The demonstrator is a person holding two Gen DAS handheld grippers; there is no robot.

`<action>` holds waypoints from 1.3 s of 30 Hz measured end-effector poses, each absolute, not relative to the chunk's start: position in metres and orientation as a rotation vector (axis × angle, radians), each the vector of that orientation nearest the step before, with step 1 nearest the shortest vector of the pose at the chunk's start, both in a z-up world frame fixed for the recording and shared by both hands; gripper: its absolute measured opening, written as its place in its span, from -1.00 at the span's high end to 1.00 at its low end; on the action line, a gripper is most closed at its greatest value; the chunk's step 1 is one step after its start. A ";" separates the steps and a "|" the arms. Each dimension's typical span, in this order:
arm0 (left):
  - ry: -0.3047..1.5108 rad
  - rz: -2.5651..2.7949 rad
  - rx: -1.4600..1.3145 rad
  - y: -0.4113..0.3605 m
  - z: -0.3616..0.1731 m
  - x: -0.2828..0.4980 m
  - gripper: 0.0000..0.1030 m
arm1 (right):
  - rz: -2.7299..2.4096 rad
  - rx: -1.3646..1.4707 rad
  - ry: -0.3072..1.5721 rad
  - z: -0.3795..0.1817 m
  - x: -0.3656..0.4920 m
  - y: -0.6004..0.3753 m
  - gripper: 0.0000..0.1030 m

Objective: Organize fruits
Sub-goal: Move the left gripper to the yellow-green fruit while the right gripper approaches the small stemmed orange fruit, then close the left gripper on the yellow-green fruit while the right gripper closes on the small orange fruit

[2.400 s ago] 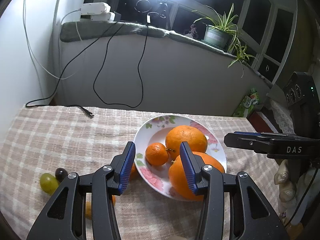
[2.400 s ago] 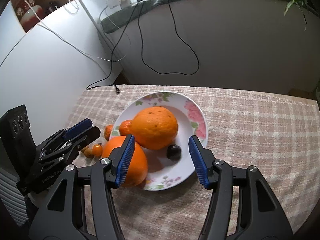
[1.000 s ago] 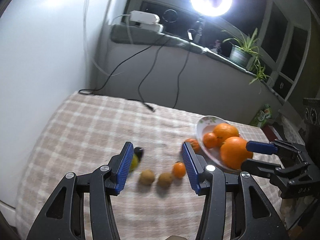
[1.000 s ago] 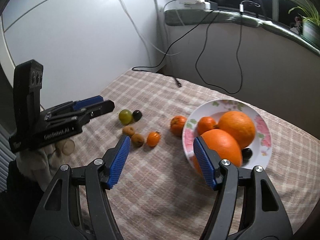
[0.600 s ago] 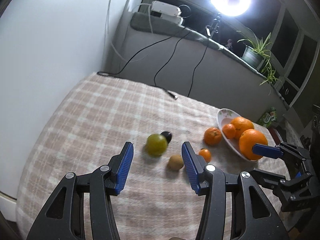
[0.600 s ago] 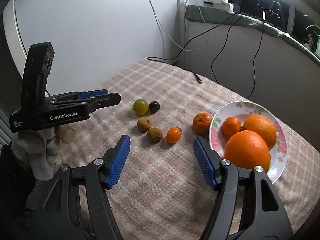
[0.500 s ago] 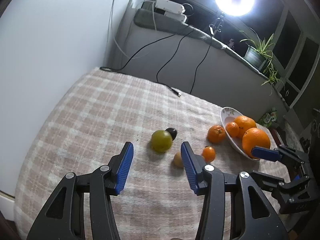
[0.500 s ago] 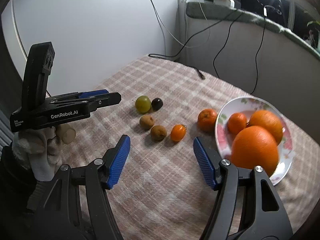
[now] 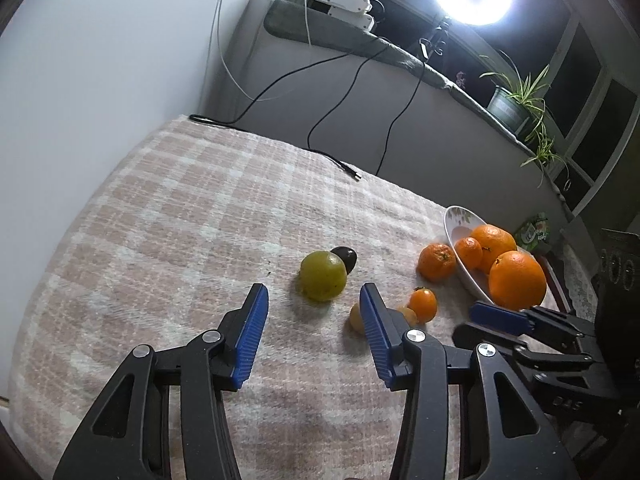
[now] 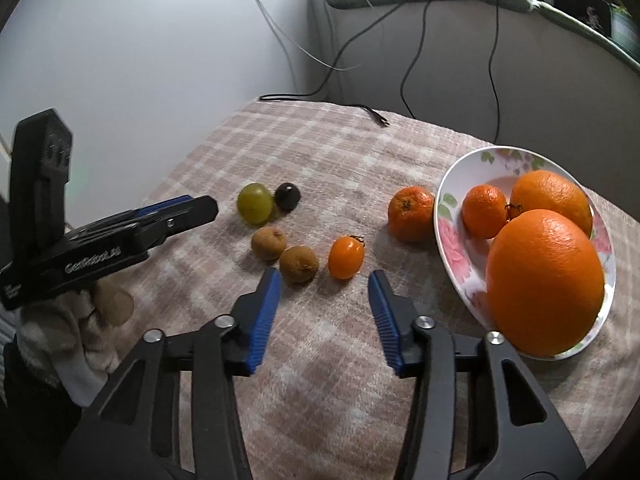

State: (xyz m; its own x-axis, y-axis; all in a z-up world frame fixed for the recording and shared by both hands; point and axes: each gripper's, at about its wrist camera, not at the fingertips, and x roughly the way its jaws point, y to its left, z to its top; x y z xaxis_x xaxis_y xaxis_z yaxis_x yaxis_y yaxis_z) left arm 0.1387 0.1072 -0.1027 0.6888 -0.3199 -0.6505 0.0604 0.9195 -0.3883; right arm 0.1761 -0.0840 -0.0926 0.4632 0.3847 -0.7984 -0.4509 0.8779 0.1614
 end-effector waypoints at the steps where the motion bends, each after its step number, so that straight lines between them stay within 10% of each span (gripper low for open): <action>1: 0.787 -0.221 -0.352 0.107 -0.103 0.140 0.13 | 0.506 -0.071 0.963 -0.094 0.178 -0.084 0.14; 39: 0.858 -0.249 -0.294 0.091 -0.120 0.175 0.49 | 0.428 -0.104 1.020 -0.114 0.208 -0.064 0.54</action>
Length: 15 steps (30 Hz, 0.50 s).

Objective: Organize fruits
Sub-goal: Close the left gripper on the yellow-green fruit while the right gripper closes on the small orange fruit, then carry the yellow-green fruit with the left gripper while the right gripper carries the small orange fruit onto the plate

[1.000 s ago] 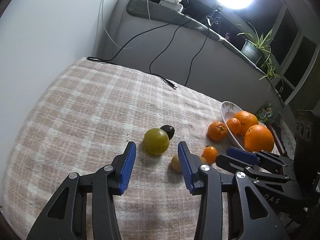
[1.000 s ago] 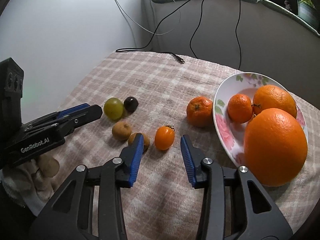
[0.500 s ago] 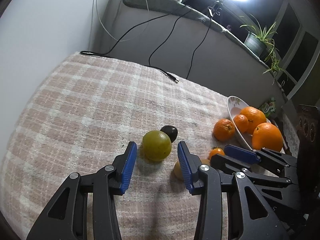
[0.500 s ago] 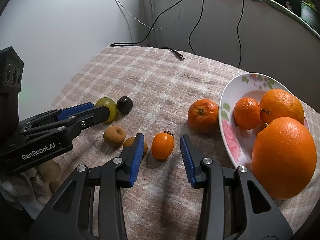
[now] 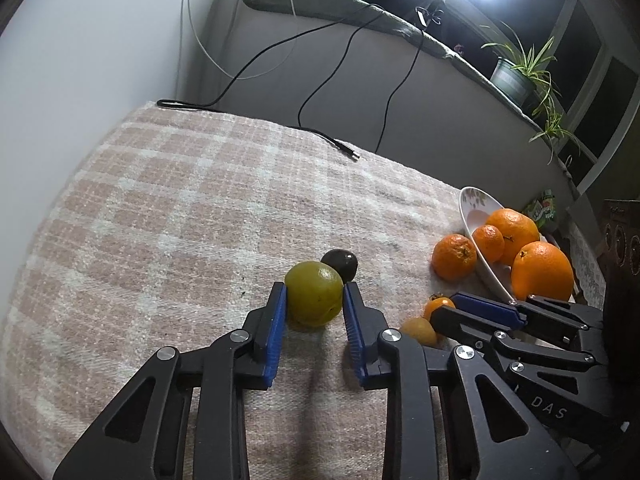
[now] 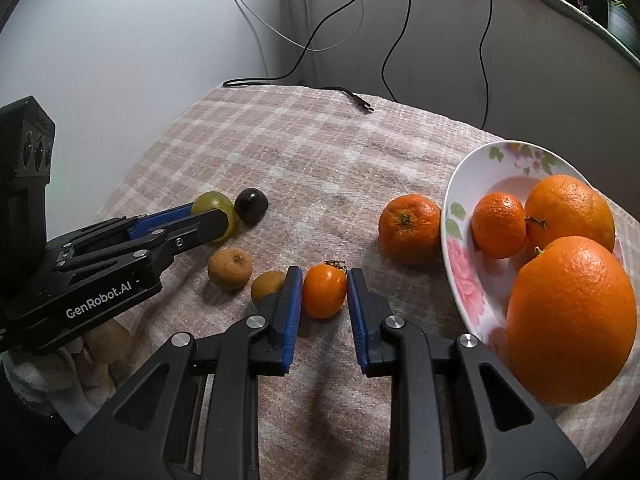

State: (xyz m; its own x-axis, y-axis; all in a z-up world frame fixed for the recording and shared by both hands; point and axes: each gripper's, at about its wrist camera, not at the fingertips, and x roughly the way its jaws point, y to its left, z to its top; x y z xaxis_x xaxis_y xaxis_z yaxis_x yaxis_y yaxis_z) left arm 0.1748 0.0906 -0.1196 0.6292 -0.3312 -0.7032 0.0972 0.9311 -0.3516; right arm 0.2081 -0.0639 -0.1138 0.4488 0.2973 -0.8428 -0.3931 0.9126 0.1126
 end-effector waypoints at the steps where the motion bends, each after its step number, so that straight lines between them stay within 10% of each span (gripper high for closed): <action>1: 0.856 -0.248 -0.294 0.090 -0.119 0.175 0.49 | 0.429 -0.099 1.018 -0.114 0.208 -0.065 0.54; 15: 0.814 -0.236 -0.294 0.090 -0.106 0.160 0.50 | 0.460 -0.020 0.998 -0.098 0.201 -0.083 0.55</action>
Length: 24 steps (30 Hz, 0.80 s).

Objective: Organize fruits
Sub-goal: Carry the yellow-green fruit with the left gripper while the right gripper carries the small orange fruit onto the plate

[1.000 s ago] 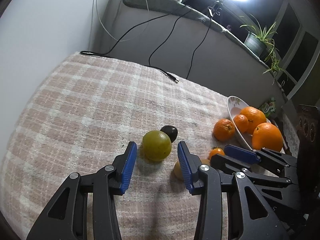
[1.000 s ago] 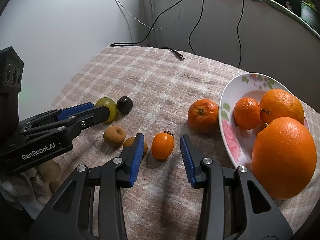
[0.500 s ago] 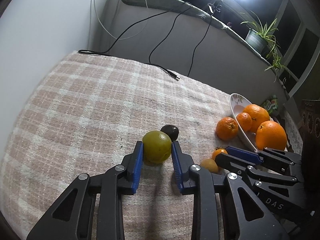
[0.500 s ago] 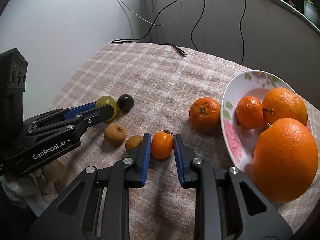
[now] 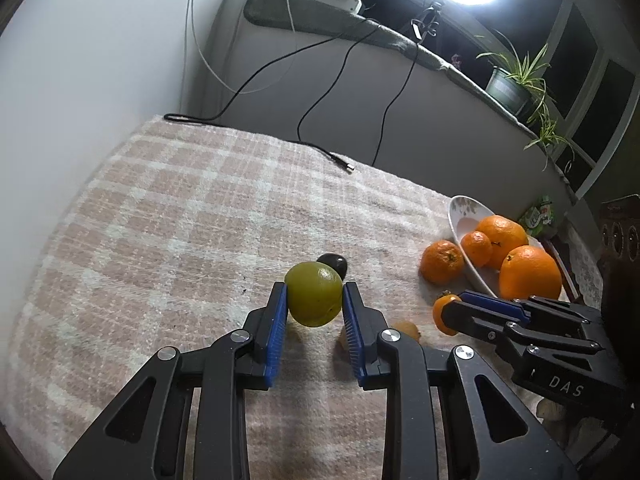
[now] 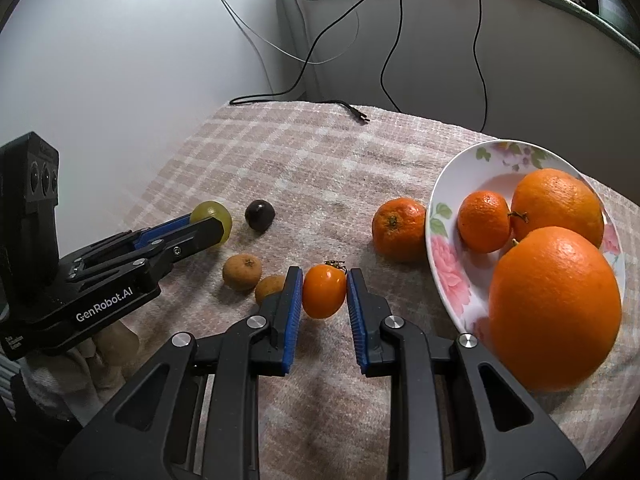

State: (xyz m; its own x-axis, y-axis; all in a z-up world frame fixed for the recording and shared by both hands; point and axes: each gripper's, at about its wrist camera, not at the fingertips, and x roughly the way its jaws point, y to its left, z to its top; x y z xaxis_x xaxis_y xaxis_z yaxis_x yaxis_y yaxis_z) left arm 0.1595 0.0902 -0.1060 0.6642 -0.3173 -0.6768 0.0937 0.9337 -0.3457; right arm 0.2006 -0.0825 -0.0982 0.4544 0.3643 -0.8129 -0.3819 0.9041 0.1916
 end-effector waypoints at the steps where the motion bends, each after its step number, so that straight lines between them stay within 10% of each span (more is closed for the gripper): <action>1: 0.811 -0.236 -0.294 0.089 -0.105 0.158 0.50 | 0.462 -0.016 0.996 -0.097 0.200 -0.083 0.55; 24: 0.763 -0.325 -0.249 0.031 -0.072 0.142 0.50 | 0.492 0.088 0.913 -0.051 0.180 -0.149 0.55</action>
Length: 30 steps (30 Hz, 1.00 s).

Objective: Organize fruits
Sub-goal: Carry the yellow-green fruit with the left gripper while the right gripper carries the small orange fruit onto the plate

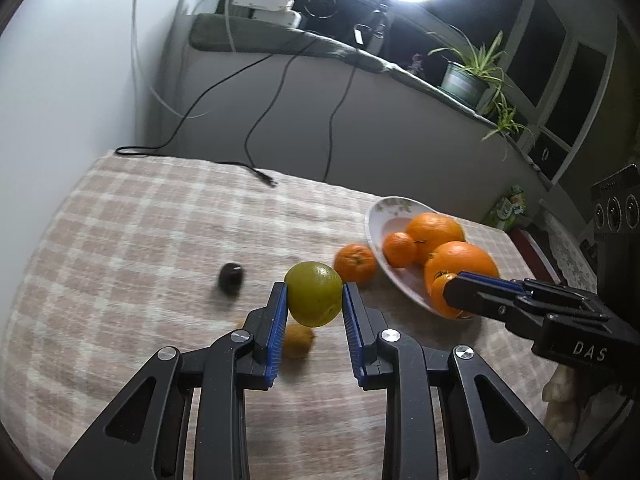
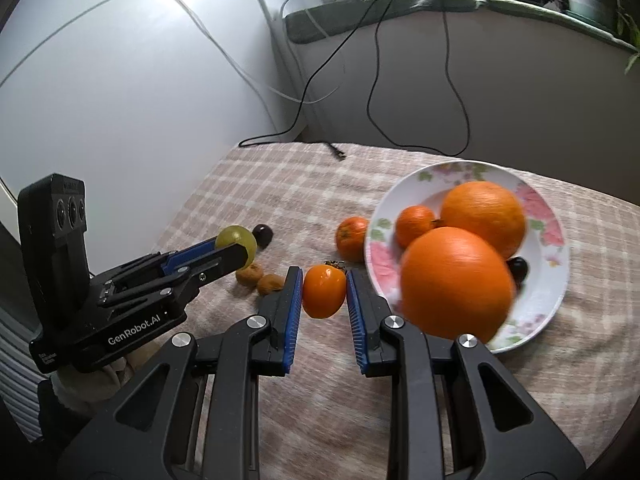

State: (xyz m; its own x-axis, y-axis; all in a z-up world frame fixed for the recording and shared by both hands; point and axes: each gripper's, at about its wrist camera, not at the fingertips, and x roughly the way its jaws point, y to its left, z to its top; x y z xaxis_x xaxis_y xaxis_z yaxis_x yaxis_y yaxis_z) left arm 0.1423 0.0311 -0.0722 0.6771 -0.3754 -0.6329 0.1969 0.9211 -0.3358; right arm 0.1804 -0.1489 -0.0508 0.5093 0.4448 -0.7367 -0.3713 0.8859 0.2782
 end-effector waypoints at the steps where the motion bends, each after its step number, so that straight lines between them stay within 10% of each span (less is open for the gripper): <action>1: 0.762 -0.330 -0.247 0.028 -0.071 0.142 0.50 | 0.490 0.093 0.910 -0.049 0.181 -0.153 0.55; 30: 0.774 -0.428 -0.183 -0.049 -0.069 0.171 0.50 | 0.401 0.244 0.836 -0.032 0.193 -0.266 0.55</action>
State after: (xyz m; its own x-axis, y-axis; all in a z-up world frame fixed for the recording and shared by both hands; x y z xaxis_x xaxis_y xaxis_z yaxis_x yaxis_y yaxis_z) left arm 0.1708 -0.0489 -0.0688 0.6346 -0.4383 -0.6366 0.3062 0.8988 -0.3136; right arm 0.1925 -0.2664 -0.0324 0.6019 0.4369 -0.6684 -0.2478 0.8979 0.3638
